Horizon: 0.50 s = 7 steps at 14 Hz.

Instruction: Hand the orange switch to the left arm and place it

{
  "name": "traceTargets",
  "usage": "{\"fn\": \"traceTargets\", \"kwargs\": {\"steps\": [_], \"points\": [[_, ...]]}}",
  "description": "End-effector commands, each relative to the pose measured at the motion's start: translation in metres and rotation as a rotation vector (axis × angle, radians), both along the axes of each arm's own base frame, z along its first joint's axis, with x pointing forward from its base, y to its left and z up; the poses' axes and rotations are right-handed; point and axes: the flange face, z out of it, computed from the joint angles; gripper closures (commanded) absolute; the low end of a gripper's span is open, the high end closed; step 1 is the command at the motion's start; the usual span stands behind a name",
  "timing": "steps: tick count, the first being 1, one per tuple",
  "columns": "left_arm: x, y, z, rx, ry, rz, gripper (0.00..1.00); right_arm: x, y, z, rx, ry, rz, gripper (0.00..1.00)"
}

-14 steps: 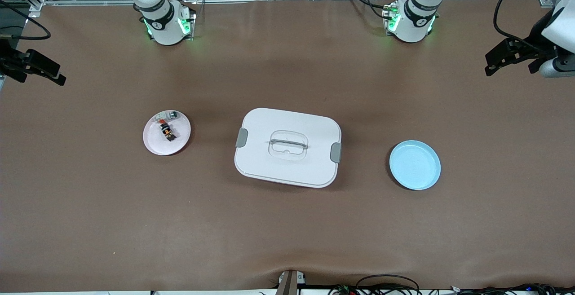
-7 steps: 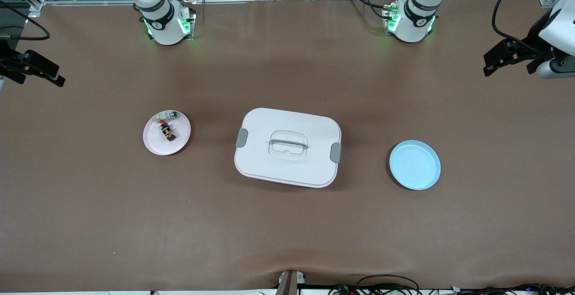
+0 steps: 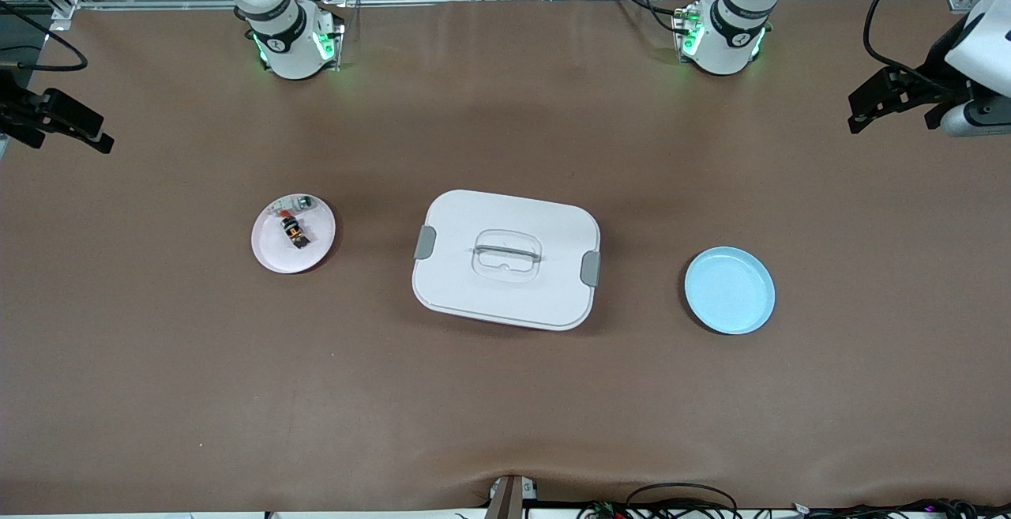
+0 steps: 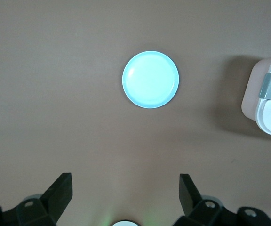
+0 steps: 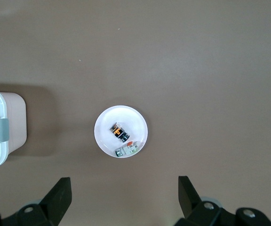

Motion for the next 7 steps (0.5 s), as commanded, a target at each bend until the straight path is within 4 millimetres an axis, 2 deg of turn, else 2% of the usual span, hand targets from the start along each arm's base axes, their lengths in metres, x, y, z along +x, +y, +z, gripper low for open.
{"fn": "traceTargets", "kwargs": {"steps": [1, 3, 6, 7], "points": [[-0.0062, -0.0019, 0.0083, 0.003, -0.001, -0.004, 0.0, 0.0, -0.0021, 0.0027, 0.002, -0.01, -0.018, 0.0], [-0.0044, -0.0011, 0.0068, 0.003, 0.001, -0.003, 0.0, 0.0046, -0.0099, -0.002, 0.012, -0.006, -0.021, 0.0], [-0.0022, -0.0003, 0.0056, 0.002, -0.002, -0.003, 0.0, 0.0036, -0.0117, 0.0, 0.011, -0.003, -0.025, 0.0], [-0.0015, 0.0007, 0.0048, 0.003, -0.001, -0.001, 0.0, 0.0049, -0.0109, -0.0047, 0.011, 0.008, -0.024, 0.0]]}}
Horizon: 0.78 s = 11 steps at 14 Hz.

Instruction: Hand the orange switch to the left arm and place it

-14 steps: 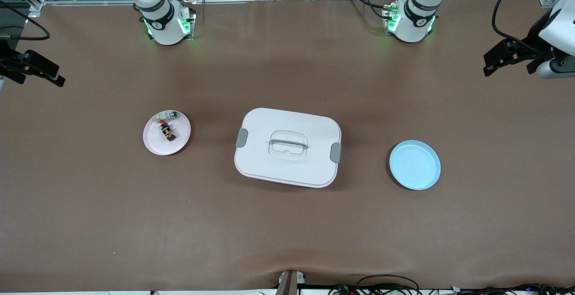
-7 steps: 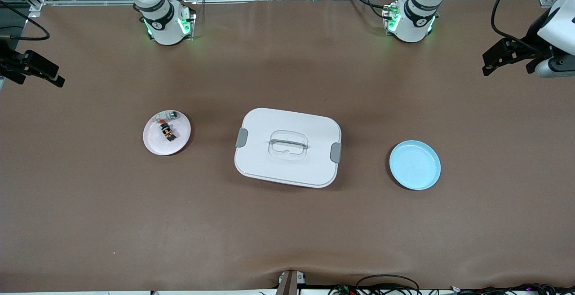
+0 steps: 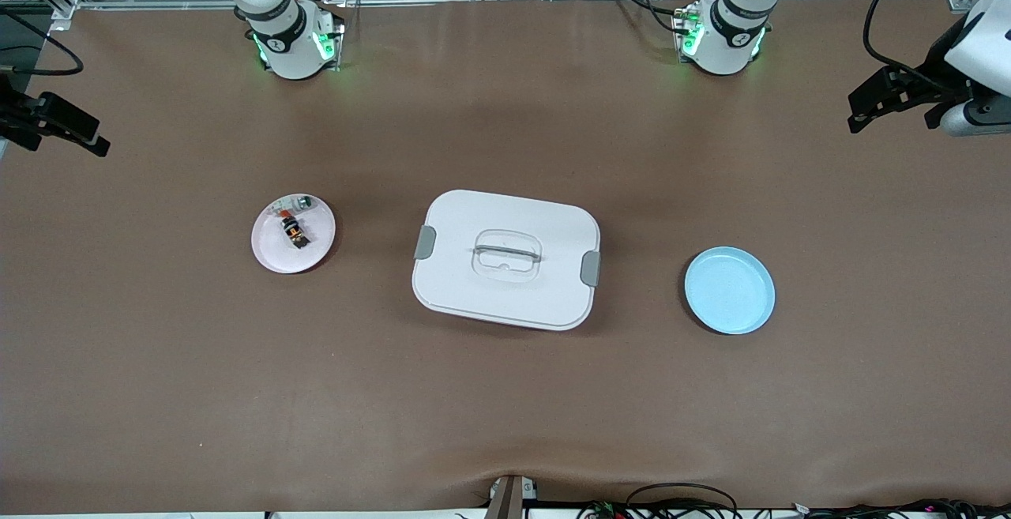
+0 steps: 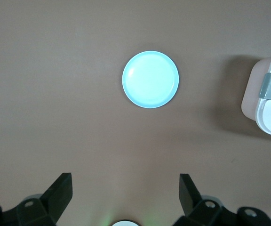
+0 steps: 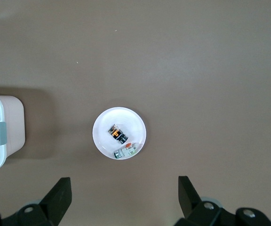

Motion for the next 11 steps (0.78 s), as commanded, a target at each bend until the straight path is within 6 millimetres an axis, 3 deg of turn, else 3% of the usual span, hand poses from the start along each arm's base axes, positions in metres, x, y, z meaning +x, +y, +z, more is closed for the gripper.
{"fn": "traceTargets", "kwargs": {"steps": [1, 4, 8, 11], "points": [[-0.001, 0.001, 0.005, 0.003, -0.001, -0.001, 0.0, 0.004, -0.004, -0.003, 0.0, 0.01, -0.008, 0.0], [0.0, 0.001, 0.005, 0.002, -0.004, 0.0, 0.0, 0.019, -0.005, -0.027, -0.002, 0.045, -0.008, 0.0], [-0.001, 0.001, 0.006, 0.001, -0.006, 0.002, 0.0, 0.049, -0.027, -0.091, -0.006, 0.156, -0.042, 0.0], [-0.004, 0.002, 0.009, 0.002, -0.01, 0.003, 0.0, 0.052, -0.044, -0.109, -0.083, 0.193, -0.057, 0.0]]}}
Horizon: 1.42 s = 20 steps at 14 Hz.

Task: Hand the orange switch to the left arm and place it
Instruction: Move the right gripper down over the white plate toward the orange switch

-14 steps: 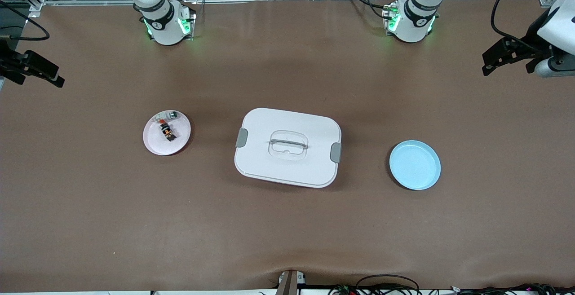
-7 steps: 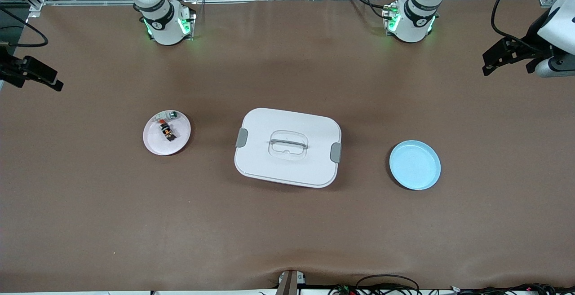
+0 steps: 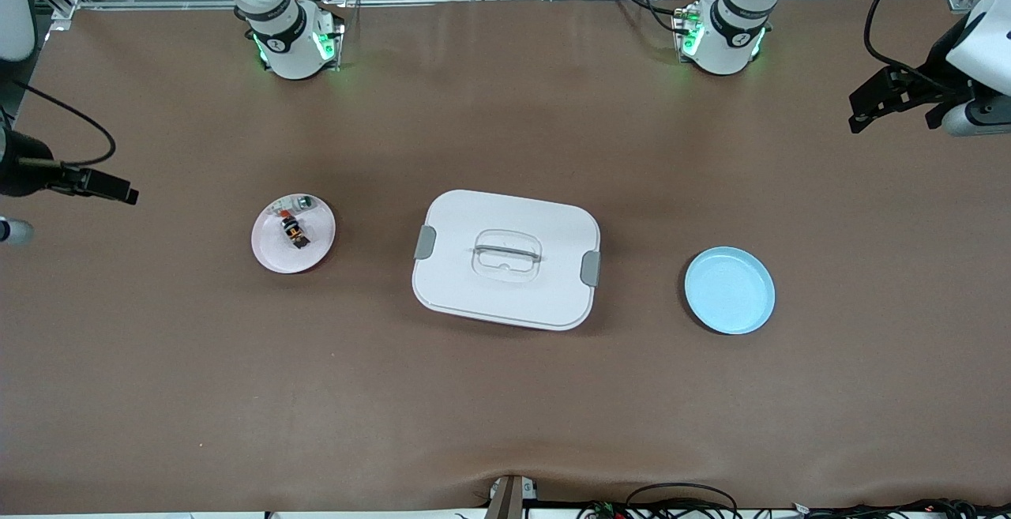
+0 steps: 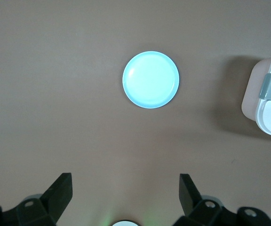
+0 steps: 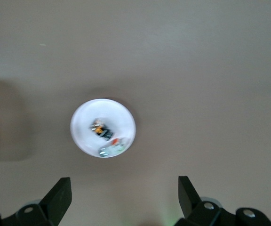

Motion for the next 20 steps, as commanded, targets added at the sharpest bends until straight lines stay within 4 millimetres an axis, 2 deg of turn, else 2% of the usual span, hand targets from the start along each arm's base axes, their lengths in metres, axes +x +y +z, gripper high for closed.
{"fn": "traceTargets", "kwargs": {"steps": [1, 2, 4, 6, 13, 16, 17, 20], "points": [[-0.004, 0.001, 0.008, 0.002, -0.006, 0.001, 0.0, 0.001, -0.011, -0.002, -0.045, 0.008, -0.022, 0.0], [-0.004, 0.002, 0.006, 0.002, -0.003, 0.003, 0.0, 0.001, -0.011, -0.012, -0.046, 0.017, -0.055, 0.0], [-0.004, 0.001, 0.007, 0.002, -0.005, 0.001, 0.0, -0.001, -0.009, -0.034, -0.031, 0.03, -0.297, 0.0], [-0.003, 0.001, 0.005, 0.002, -0.002, 0.001, 0.0, -0.002, -0.003, -0.058, -0.038, 0.038, -0.447, 0.0], [0.001, 0.004, 0.0, 0.001, 0.003, 0.006, 0.0, -0.043, 0.014, -0.15, 0.017, -0.031, -0.553, 0.0], [0.004, 0.003, -0.003, 0.0, 0.007, 0.004, 0.0, -0.053, 0.039, -0.182, 0.023, -0.074, -0.574, 0.0], [0.005, 0.003, -0.004, 0.0, 0.004, 0.005, 0.0, -0.055, 0.053, -0.192, 0.028, -0.089, -0.585, 0.0], [0.008, 0.001, -0.006, -0.001, 0.004, 0.002, 0.0, -0.055, 0.08, -0.209, 0.028, -0.136, -0.617, 0.0]]}}
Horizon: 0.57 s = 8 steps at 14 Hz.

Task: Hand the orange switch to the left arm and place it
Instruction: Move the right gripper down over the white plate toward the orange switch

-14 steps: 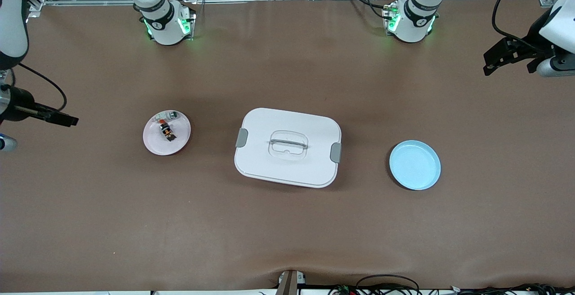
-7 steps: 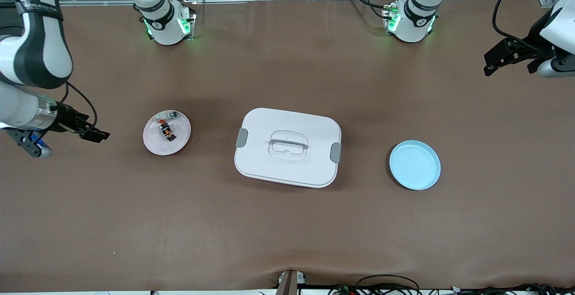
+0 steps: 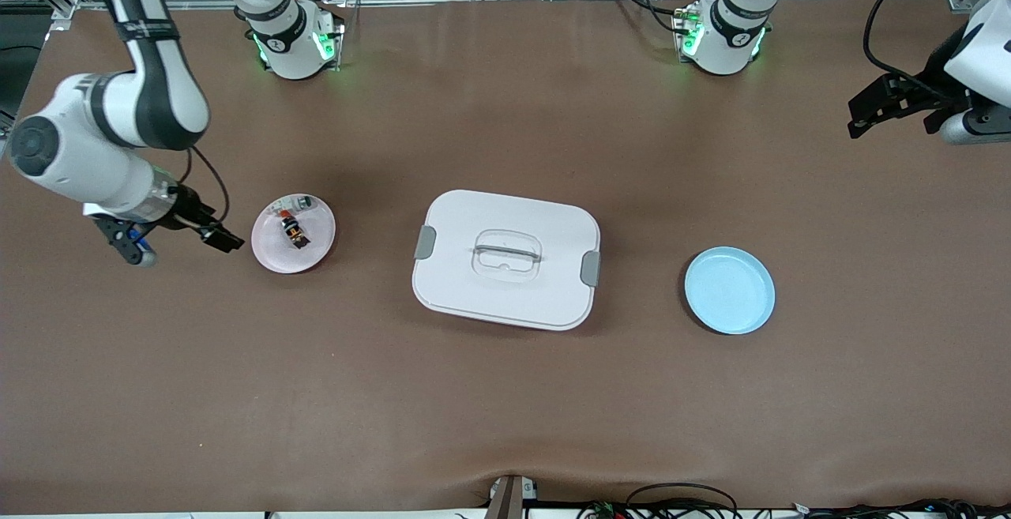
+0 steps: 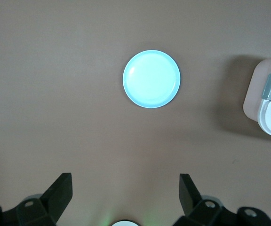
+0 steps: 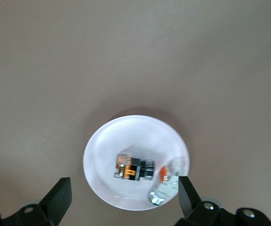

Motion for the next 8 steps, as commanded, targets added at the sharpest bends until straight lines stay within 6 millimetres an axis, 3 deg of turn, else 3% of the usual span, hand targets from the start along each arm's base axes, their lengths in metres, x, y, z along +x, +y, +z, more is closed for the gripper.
{"fn": "traceTargets", "kwargs": {"steps": [1, 8], "points": [[0.002, -0.001, 0.002, 0.0, -0.009, -0.001, 0.0, -0.007, 0.016, -0.009, 0.001, -0.028, -0.03, 0.0], [0.002, -0.001, 0.002, 0.0, -0.009, -0.002, 0.0, -0.021, 0.019, -0.064, -0.014, -0.029, -0.038, 0.0]]}}
